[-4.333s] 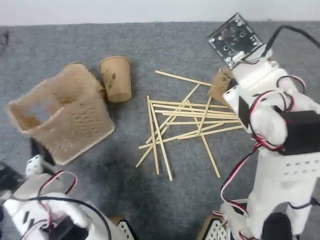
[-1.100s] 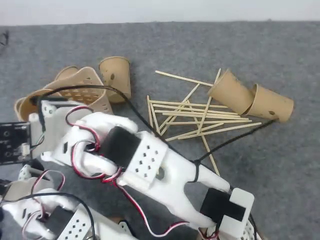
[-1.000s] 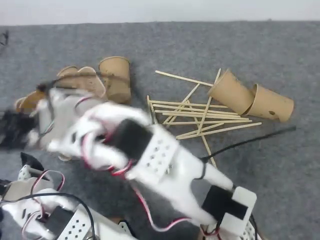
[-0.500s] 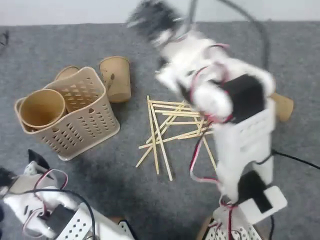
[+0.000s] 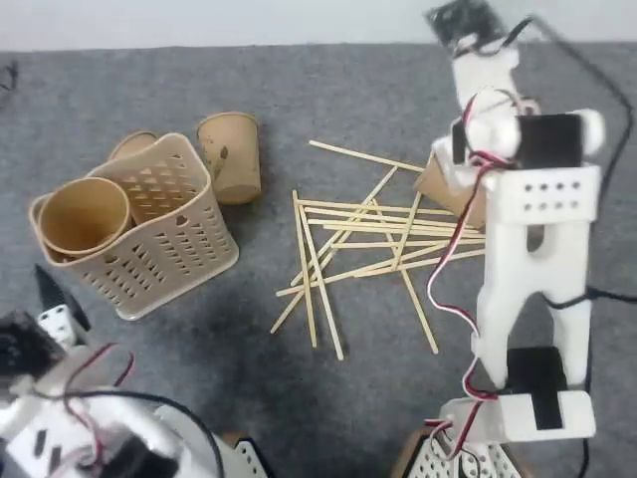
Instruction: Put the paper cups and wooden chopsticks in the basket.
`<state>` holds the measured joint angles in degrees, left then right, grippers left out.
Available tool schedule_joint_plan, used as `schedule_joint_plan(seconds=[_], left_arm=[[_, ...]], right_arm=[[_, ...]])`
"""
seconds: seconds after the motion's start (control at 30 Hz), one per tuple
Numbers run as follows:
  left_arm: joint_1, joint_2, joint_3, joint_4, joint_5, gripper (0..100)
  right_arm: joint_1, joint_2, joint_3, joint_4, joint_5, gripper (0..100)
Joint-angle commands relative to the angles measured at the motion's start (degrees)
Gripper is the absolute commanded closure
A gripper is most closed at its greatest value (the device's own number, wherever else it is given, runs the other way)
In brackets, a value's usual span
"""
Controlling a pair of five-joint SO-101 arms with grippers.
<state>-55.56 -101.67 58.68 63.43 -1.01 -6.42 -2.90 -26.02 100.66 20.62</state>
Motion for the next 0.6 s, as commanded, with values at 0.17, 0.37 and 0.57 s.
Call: schedule_joint_plan(seconds=[0.17,0.37,0.57], left_arm=[[6.3,13.4,-25.0,12.5,-0.7,72],[6.4,38.7,-44.2,24.4,-0.7,72],[6.5,53.9,-55.3,30.9,-0.7,72]], right_arm=[[6.0,-2.5,10.8,-0.6,-0.4,93.9],[9.6,-2.5,21.6,-8.2,-0.6,93.9],[8.8,-2.6,34.2,-18.7,-3.7,93.9]])
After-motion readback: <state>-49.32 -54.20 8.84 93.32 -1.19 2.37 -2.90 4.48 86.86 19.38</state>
